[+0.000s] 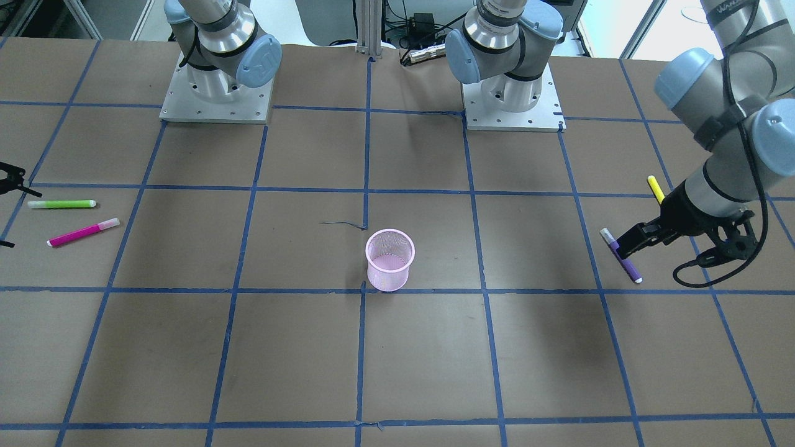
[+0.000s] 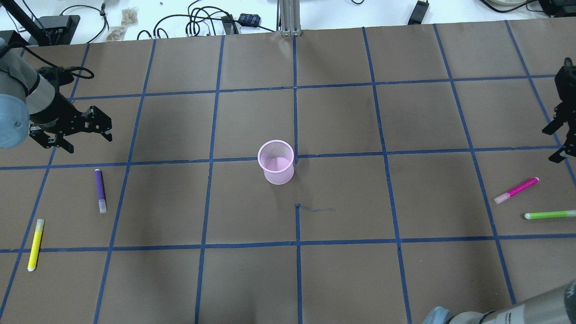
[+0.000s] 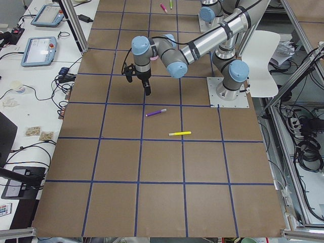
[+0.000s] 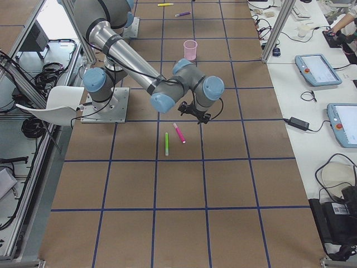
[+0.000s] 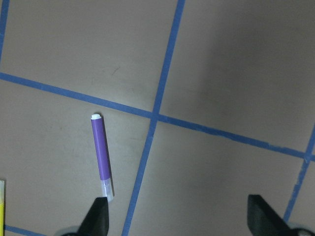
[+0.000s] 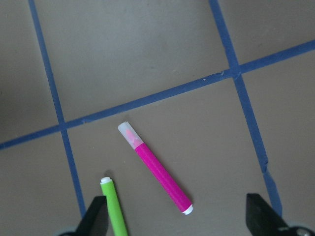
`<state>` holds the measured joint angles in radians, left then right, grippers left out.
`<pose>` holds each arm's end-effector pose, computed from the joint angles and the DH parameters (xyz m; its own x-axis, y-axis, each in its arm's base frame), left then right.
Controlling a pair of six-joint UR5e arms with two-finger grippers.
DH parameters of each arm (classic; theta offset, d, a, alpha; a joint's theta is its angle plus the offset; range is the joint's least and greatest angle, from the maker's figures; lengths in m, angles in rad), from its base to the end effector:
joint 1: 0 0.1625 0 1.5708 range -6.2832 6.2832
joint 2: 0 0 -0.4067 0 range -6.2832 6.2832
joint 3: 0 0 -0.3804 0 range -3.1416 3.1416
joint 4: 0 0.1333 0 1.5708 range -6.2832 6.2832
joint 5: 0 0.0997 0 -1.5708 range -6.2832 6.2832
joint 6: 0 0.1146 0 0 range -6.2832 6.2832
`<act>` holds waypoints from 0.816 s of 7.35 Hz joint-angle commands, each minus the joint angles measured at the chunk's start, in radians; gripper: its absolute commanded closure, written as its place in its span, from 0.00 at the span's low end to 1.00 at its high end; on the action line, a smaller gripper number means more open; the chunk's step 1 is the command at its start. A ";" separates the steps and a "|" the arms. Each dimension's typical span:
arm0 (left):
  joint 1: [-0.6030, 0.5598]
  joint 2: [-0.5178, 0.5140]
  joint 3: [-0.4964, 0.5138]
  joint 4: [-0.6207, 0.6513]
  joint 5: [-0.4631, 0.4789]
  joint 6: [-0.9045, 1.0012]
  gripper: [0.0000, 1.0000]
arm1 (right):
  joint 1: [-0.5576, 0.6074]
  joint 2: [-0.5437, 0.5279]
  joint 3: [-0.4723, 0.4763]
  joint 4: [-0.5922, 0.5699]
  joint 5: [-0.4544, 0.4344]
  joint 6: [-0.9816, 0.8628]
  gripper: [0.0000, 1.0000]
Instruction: Insert purple and pink pens into pink cup
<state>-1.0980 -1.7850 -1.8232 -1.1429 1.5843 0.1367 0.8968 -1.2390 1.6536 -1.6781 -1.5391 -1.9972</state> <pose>0.1201 -0.5242 0.2704 -0.9442 -0.3294 -0.0081 -0.3294 0.9433 0.0402 -0.2307 -0.5082 0.2544 -0.2211 -0.9391 -0.2629 -0.9516 0.2667 -0.1526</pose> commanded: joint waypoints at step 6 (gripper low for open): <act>0.092 -0.194 -0.039 0.179 0.000 0.011 0.01 | -0.033 0.110 0.181 -0.371 0.029 -0.910 0.02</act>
<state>-1.0070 -1.9545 -1.8584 -0.9902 1.5842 0.1466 0.8763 -1.1261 1.7967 -2.0185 -1.5304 -2.8654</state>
